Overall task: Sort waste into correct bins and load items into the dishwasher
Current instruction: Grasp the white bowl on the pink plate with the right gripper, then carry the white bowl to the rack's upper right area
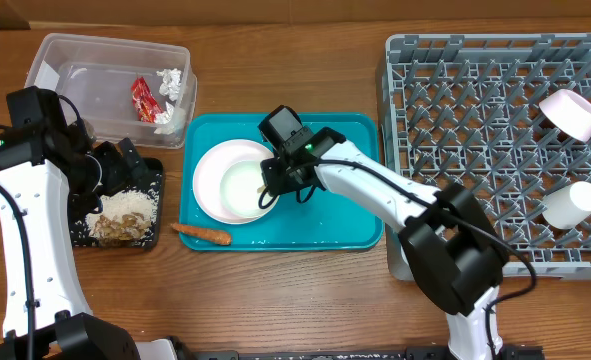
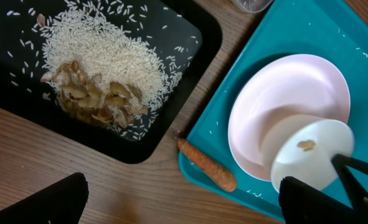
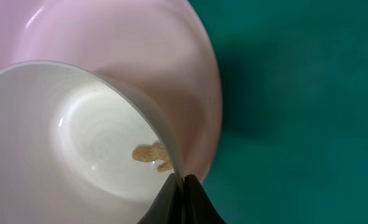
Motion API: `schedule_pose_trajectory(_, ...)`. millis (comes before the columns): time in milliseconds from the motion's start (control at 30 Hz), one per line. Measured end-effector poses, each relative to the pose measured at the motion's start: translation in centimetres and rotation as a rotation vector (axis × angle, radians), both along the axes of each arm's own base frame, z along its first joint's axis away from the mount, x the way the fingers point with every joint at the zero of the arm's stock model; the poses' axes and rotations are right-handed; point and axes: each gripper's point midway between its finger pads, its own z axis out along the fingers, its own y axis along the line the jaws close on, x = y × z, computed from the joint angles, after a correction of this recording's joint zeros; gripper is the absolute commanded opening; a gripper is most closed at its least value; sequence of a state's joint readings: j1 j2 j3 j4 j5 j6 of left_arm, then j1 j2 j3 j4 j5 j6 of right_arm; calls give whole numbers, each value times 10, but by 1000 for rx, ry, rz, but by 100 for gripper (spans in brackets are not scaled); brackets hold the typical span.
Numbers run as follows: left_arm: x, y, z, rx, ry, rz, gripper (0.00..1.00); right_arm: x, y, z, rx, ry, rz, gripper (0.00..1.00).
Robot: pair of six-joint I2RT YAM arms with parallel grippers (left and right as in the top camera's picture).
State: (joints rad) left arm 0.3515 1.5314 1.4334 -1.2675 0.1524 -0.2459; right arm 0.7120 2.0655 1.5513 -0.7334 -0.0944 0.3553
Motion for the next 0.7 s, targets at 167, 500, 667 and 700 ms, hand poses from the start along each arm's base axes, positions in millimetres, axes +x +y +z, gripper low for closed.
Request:
schedule_pose_trajectory(167,0,0,0,0,0,0,100,21,-28,69,-21,-190,-45,4)
schedule_pose_trajectory(500,0,0,0,-2,-1,10,99,63,-197,199,-290,-549,-380,4)
schedule_pose_trajectory(667,1,0,0,-2,-2,10,100,72,-292,203,-546,-561,-576,4)
schedule_pose_trajectory(700,1,0,0,-2,-3,10,100,73,-311,207,-590,-571,-622,4)
